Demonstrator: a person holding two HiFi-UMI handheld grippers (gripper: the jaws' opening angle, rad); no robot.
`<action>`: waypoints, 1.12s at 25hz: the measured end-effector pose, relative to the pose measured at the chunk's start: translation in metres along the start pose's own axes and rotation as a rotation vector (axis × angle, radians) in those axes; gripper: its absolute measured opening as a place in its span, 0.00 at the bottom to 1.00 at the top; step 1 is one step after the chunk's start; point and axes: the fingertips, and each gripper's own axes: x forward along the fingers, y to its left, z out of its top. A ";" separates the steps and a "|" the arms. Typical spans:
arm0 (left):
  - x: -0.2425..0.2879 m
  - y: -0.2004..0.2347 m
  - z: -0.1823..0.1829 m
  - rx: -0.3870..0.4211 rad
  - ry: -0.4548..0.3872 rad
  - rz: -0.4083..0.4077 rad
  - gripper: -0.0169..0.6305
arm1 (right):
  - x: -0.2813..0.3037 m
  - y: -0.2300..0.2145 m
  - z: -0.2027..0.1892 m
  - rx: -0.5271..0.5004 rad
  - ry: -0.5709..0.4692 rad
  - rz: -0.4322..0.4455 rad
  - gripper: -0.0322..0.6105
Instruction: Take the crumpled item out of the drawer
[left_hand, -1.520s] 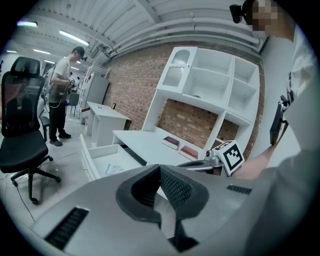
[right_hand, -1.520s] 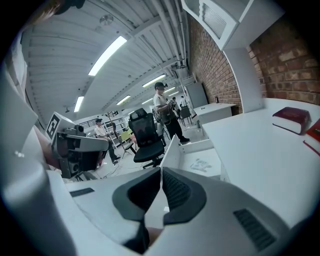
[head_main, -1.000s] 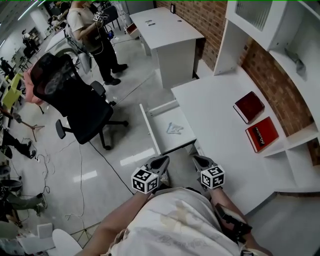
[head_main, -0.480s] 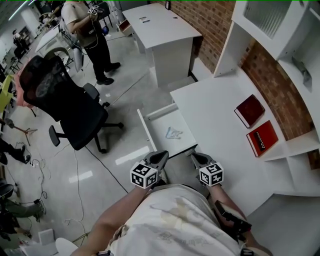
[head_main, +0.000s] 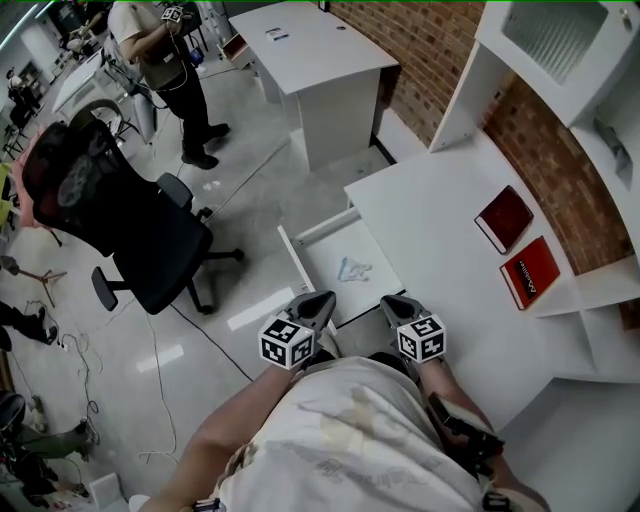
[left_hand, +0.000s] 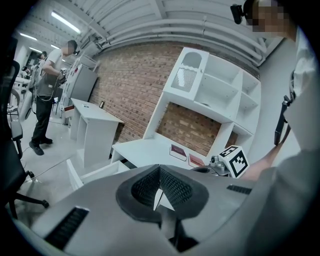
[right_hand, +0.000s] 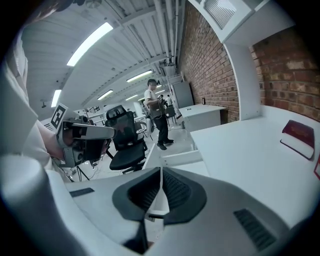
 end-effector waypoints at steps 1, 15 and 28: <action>-0.002 0.004 0.002 -0.001 -0.002 -0.004 0.06 | 0.003 0.001 0.002 -0.001 0.002 -0.006 0.10; -0.022 0.040 0.013 -0.021 -0.032 -0.006 0.06 | 0.033 0.014 0.019 -0.054 0.053 -0.040 0.10; -0.026 0.071 0.017 -0.043 -0.039 0.054 0.06 | 0.074 0.006 0.015 -0.083 0.120 -0.012 0.10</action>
